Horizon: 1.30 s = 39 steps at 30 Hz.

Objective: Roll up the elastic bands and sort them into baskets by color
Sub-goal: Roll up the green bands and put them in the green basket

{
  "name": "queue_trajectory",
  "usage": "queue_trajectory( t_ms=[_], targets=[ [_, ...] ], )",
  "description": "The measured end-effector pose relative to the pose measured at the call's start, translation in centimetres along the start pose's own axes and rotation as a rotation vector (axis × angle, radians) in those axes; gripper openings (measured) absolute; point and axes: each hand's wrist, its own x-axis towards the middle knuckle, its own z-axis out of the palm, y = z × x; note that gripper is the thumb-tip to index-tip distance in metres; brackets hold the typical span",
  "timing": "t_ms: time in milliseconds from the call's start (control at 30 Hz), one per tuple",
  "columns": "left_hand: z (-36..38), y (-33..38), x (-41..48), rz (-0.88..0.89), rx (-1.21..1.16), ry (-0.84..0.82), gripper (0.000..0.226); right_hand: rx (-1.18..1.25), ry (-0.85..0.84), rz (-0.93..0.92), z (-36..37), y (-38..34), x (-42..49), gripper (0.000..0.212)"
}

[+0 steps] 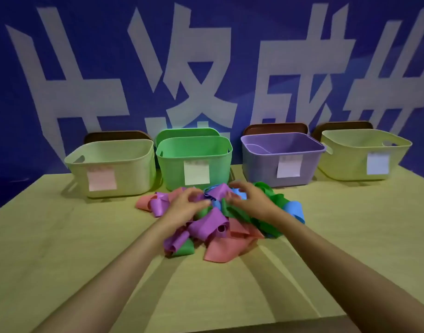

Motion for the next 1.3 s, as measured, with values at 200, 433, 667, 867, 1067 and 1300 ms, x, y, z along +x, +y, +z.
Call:
queue_trajectory(
  t_ms=[200, 433, 667, 867, 1067, 1300],
  targets=[
    [2.1, -2.0, -2.0, 0.06, 0.35, -0.038, 0.054, -0.244, -0.089, 0.008, 2.6, 0.9, -1.6, 0.043],
    [1.5, -0.4, -3.0, 0.12, 0.164, 0.202, 0.026, -0.088, 0.23, -0.067, 1.0, -0.3, -3.3, 0.016],
    [2.0, 2.6, -3.4, 0.134, 0.189, 0.074, 0.042, 0.217, 0.191, -0.003, -3.2, -4.8, -3.3, 0.017],
    [4.6, 3.7, -4.5, 0.12, -0.078, -0.022, 0.058, 0.51, -0.009, 0.046, -3.6, -6.7, -5.1, 0.016],
    [4.5, 3.2, -5.9, 0.056, -0.177, 0.097, 0.004, 0.702, -0.014, 0.028, -3.3, -7.2, -5.7, 0.016],
    [-0.7, 6.8, -5.4, 0.183, -0.313, 0.364, 0.011, 0.771, 0.041, 0.01, -3.1, -8.7, -4.2, 0.016]
  ],
)
